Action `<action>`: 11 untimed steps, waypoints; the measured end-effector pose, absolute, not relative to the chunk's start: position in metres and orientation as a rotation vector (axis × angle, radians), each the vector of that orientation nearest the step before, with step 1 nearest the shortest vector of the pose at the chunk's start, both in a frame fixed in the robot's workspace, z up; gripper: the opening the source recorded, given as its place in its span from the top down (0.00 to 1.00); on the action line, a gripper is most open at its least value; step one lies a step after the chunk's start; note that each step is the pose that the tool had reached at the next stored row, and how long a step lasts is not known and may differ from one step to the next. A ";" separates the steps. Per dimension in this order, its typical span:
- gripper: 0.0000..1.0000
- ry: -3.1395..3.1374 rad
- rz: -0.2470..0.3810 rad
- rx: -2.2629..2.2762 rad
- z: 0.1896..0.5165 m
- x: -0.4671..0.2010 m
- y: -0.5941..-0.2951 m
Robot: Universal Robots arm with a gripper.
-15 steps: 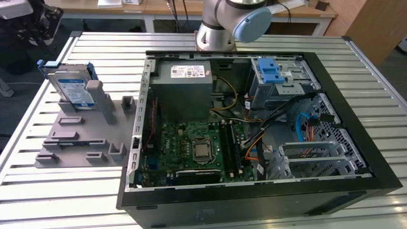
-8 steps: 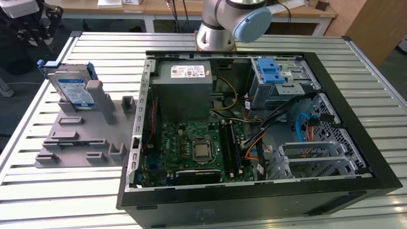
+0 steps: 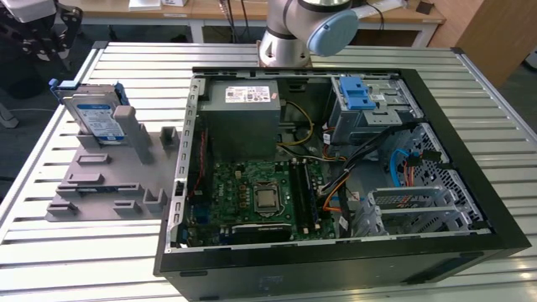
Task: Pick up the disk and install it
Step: 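Pick up the disk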
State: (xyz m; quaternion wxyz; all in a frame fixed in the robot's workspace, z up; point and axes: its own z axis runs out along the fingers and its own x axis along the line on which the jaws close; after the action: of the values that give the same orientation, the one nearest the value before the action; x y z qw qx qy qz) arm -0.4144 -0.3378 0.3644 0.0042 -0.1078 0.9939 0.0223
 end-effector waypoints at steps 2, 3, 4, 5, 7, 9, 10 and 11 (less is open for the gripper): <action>0.89 3.110 0.070 -0.374 0.364 -0.414 -0.338; 0.89 3.108 0.070 -0.393 0.364 -0.414 -0.338; 0.89 3.106 0.070 -0.411 0.364 -0.414 -0.338; 0.89 3.104 0.070 -0.431 0.364 -0.414 -0.338; 0.89 3.099 0.070 -0.471 0.364 -0.414 -0.338; 0.89 3.094 0.071 -0.504 0.364 -0.414 -0.338; 0.89 3.092 0.071 -0.520 0.364 -0.414 -0.338; 0.89 3.089 0.071 -0.534 0.364 -0.414 -0.338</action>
State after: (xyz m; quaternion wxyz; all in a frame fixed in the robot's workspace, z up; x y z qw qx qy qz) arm -0.4144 -0.3377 0.3643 0.0028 -0.1704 0.9851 0.0225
